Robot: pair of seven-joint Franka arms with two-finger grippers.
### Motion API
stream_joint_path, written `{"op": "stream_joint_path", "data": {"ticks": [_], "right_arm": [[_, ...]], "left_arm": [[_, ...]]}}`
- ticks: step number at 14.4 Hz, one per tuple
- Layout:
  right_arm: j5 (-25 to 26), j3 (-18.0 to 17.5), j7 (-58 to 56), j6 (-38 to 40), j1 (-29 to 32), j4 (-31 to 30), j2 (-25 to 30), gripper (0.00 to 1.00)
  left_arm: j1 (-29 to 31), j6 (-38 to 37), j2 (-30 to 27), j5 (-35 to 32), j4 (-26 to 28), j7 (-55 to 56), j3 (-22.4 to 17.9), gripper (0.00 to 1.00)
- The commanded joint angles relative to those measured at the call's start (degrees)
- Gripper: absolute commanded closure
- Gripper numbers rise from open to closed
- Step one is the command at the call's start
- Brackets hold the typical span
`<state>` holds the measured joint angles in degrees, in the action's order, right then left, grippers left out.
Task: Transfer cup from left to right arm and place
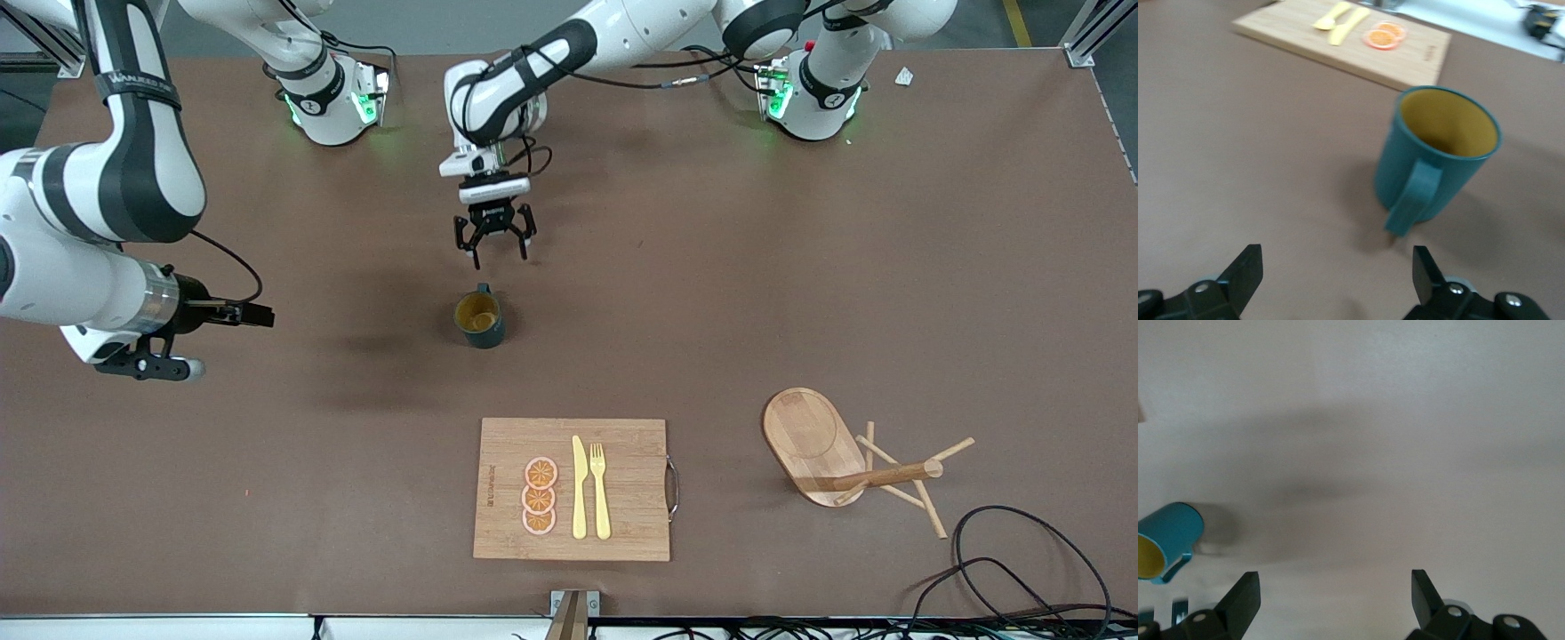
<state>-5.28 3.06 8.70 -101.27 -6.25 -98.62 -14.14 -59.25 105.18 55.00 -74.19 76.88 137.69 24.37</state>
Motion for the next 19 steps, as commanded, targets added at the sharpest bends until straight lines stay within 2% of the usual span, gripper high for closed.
{"op": "stream_joint_path", "data": {"ticks": [1,5,7,8,11,14,19], "right_arm": [[-0.4,0.1,3.9,-3.6,-2.4,-3.8,1.2,0.00],[-0.4,0.1,7.6,-6.7,-5.7,-6.2,1.2,0.00],[-1.2,0.1,7.7,-9.0,-6.7,-7.8,1.2,0.00],[-2.4,0.1,7.7,-10.6,-7.3,-8.9,1.3,0.00],[-2.7,0.1,7.7,-12.9,-8.9,-11.1,1.2,0.00],[-2.7,0.1,7.7,-16.2,-11.2,-13.6,1.3,0.00],[-2.8,0.1,16.6,-24.1,-17.0,-18.1,1.1,0.00]], "left_arm": [[0.3,-8.7,-5.0,7.1,3.4,-1.8,3.3,0.02],[3.9,-9.0,-16.4,15.2,13.1,-4.3,3.8,0.02],[8.1,-8.7,-23.5,20.0,17.8,-7.9,4.3,0.02],[10.2,-8.7,-26.1,23.0,18.2,-11.1,4.6,0.02],[17.4,-8.7,-33.0,30.9,18.0,-21.6,4.7,0.02],[25.1,-8.7,-37.6,37.4,16.7,-32.9,4.9,0.02],[38.2,-9.0,-40.3,46.7,11.3,-51.1,4.9,0.01]]}}
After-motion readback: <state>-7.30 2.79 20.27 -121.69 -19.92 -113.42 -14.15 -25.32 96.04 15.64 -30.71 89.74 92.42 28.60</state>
